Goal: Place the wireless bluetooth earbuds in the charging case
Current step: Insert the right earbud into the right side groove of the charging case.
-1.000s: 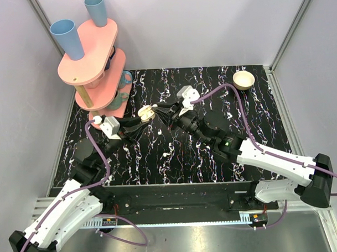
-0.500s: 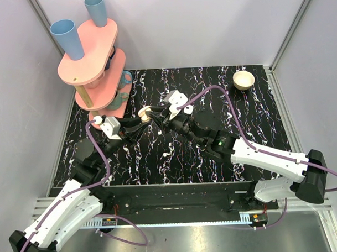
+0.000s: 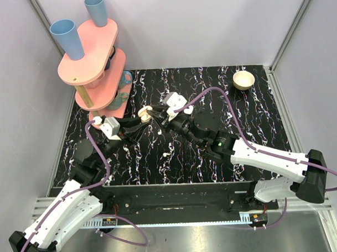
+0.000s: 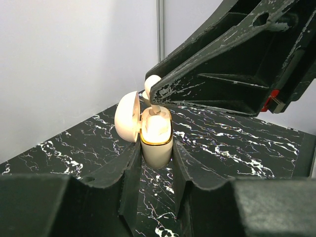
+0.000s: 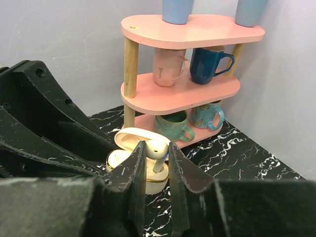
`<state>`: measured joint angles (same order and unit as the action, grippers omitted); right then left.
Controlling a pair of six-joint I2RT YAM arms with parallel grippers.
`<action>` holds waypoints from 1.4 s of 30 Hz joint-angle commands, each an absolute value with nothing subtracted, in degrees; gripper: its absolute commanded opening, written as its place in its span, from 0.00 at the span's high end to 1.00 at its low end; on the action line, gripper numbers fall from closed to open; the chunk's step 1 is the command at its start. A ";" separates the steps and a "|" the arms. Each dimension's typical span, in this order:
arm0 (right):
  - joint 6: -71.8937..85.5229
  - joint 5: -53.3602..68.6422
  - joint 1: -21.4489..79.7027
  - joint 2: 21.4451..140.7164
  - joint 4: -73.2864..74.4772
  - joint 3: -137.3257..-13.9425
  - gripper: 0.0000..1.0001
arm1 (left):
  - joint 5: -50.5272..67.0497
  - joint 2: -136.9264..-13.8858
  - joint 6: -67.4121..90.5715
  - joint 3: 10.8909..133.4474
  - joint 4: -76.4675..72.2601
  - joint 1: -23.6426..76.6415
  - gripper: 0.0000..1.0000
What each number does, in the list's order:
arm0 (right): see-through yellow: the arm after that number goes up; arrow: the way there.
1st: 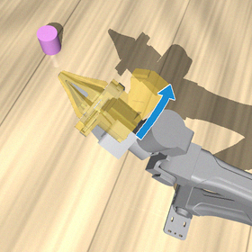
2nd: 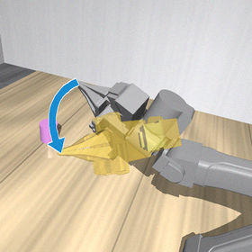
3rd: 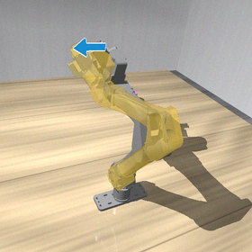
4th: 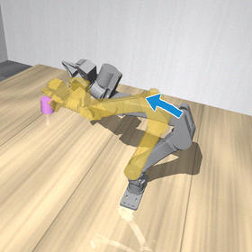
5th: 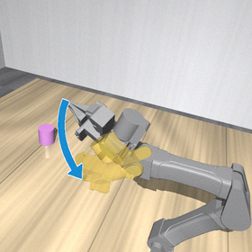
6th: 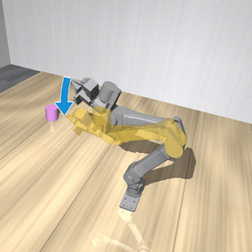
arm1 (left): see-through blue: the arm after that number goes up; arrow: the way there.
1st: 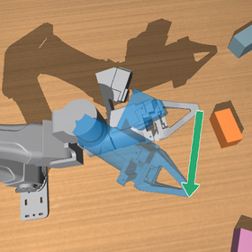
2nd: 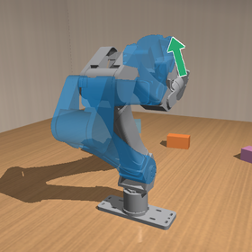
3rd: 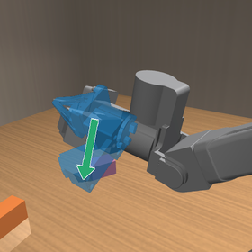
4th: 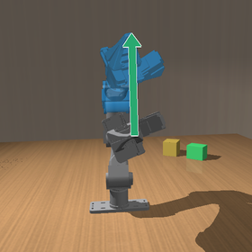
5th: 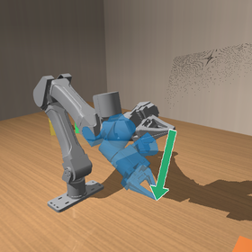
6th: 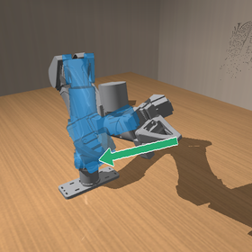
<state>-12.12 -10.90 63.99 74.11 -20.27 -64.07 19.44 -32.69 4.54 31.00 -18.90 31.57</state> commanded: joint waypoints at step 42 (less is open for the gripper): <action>-10.20 -10.90 64.69 74.27 -19.07 -64.78 0.83 | 17.32 -31.64 5.10 31.64 -21.53 31.73 1.00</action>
